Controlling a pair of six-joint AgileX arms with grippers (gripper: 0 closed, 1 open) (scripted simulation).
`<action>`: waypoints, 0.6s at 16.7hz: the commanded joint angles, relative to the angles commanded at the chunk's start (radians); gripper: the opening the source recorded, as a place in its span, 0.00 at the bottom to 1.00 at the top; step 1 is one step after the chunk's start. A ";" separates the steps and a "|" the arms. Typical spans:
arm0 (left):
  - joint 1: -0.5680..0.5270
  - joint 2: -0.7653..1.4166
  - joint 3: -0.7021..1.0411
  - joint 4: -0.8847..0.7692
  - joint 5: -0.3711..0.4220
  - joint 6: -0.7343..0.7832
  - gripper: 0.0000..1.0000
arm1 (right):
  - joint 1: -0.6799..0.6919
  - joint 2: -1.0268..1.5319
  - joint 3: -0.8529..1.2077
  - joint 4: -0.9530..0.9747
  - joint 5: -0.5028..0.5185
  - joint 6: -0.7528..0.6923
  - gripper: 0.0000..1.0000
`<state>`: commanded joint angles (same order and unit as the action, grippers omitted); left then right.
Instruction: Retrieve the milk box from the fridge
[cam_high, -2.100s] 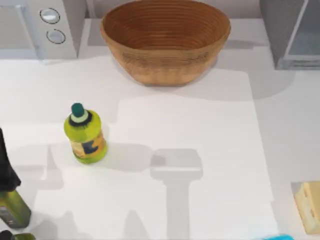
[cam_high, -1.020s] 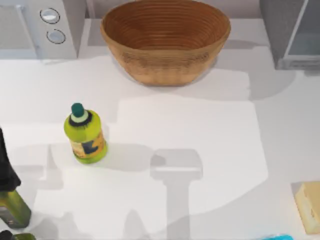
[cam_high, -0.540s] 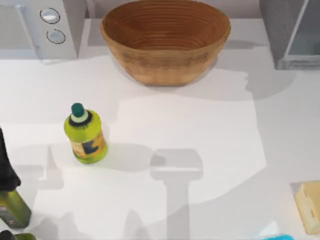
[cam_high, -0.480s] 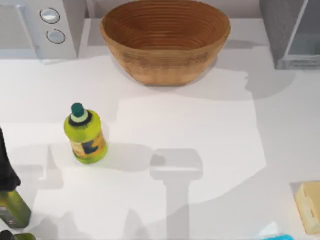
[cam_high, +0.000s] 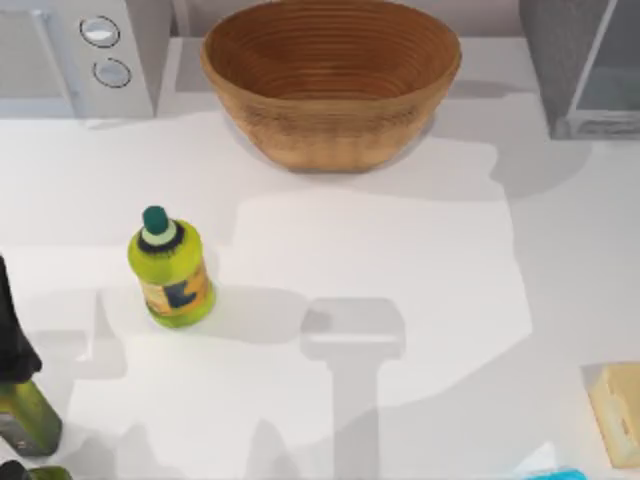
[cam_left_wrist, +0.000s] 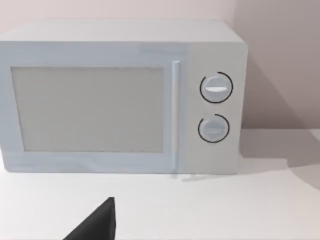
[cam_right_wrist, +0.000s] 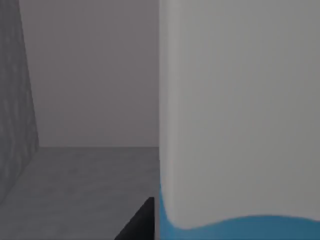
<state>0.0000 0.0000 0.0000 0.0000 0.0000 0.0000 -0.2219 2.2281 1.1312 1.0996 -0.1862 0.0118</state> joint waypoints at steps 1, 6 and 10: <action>0.000 0.000 0.000 0.000 0.000 0.000 1.00 | 0.000 0.000 0.000 0.000 0.000 0.000 0.25; 0.000 0.000 0.000 0.000 0.000 0.000 1.00 | 0.000 0.000 0.000 0.000 0.000 0.000 0.00; 0.000 0.000 0.000 0.000 0.000 0.000 1.00 | 0.000 0.000 0.000 0.000 0.000 0.000 0.00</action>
<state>0.0000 0.0000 0.0000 0.0000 0.0000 0.0000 -0.2219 2.2281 1.1312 1.0996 -0.1862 0.0118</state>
